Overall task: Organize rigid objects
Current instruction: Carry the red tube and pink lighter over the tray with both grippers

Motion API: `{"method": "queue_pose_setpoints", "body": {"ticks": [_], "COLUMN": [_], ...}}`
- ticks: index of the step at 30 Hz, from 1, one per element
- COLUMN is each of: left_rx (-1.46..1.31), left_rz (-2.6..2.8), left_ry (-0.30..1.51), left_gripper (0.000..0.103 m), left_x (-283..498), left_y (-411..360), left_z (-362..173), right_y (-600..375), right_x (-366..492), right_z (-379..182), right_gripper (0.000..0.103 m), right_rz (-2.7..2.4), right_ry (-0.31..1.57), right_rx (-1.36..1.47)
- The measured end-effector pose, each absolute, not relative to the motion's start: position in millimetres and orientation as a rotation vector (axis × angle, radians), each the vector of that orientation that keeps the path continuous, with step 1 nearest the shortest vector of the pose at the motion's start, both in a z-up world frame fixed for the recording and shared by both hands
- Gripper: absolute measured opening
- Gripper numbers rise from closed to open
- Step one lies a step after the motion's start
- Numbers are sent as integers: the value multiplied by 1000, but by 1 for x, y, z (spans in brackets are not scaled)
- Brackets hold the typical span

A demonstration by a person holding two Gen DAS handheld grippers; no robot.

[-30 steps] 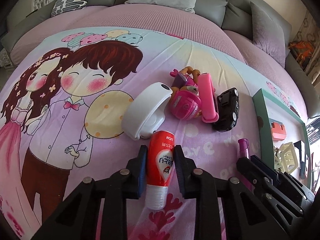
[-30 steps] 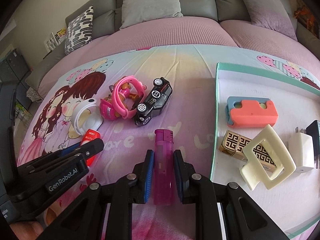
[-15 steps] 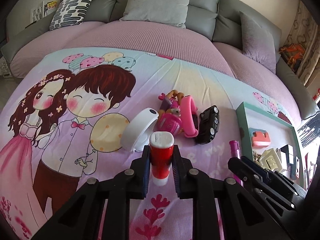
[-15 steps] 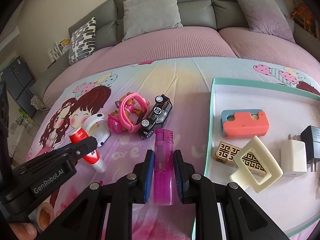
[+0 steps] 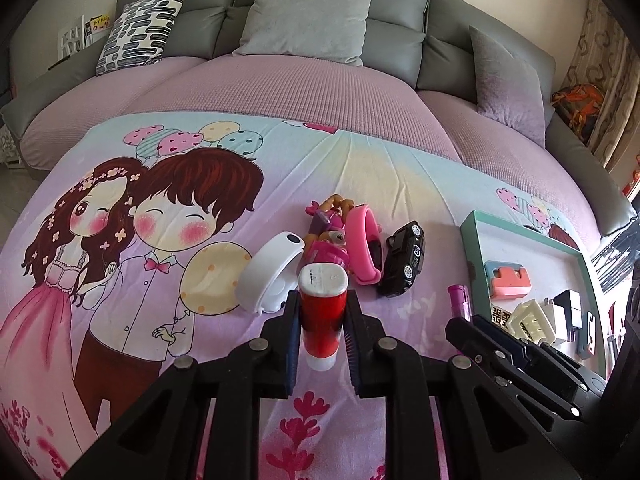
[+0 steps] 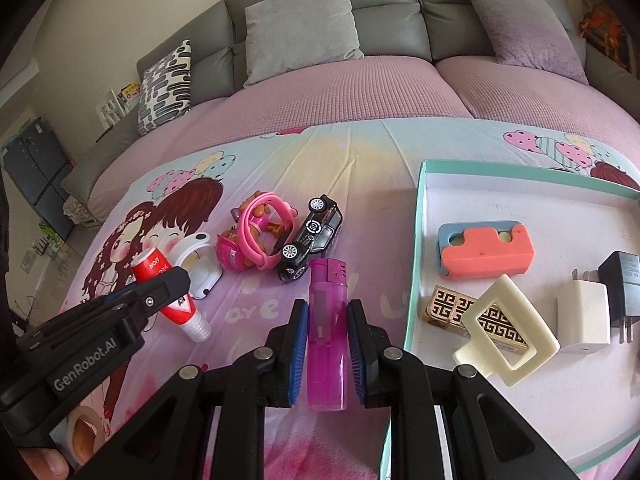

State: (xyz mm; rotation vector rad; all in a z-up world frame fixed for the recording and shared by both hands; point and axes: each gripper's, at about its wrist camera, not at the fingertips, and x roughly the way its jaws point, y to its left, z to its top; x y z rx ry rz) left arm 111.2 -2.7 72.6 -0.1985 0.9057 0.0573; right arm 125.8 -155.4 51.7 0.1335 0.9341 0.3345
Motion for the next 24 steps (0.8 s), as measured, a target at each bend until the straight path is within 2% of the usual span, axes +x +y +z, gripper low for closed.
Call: {"method": "queue_pose_setpoints", "body": {"ticks": [13,24], "left_rx": [-224,-151], "left_rz": [27,-36], "left_ry": [782,755], "left_gripper": [21,21], "left_x": [102,105], "left_y": [-20,-59], "left_z": [108,124], "right_y": [-176,-226], "right_x": [119,124], "right_z": [82,96], "right_gripper": [21,21], "right_rz": [299,190], "right_ry": [829,783], "right_rx": [164,217]}}
